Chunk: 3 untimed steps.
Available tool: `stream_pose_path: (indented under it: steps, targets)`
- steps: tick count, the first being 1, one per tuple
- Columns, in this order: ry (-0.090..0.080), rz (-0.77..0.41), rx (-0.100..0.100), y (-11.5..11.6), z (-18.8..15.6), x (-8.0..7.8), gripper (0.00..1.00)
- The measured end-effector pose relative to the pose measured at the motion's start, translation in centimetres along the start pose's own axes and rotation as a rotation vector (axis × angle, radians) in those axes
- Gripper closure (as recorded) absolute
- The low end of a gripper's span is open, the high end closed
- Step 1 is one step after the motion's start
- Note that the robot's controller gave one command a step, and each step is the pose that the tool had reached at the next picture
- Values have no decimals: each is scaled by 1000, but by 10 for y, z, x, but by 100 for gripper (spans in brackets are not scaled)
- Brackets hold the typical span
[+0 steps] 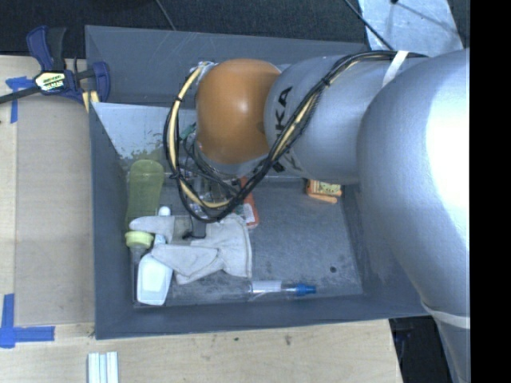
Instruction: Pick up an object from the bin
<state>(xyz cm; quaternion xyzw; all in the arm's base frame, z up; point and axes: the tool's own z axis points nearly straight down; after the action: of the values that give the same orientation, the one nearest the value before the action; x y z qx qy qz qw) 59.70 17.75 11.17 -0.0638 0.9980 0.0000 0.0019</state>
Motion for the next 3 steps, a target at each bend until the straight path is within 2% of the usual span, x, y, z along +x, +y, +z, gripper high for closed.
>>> stream_pose_path:
  steps: [1,2,3]
  targets:
    - [0,-10,-1,3,40,-3,100]
    - [0,-10,-1,3,40,-3,100]
    - [8,-27,1,5,-13,8,100]
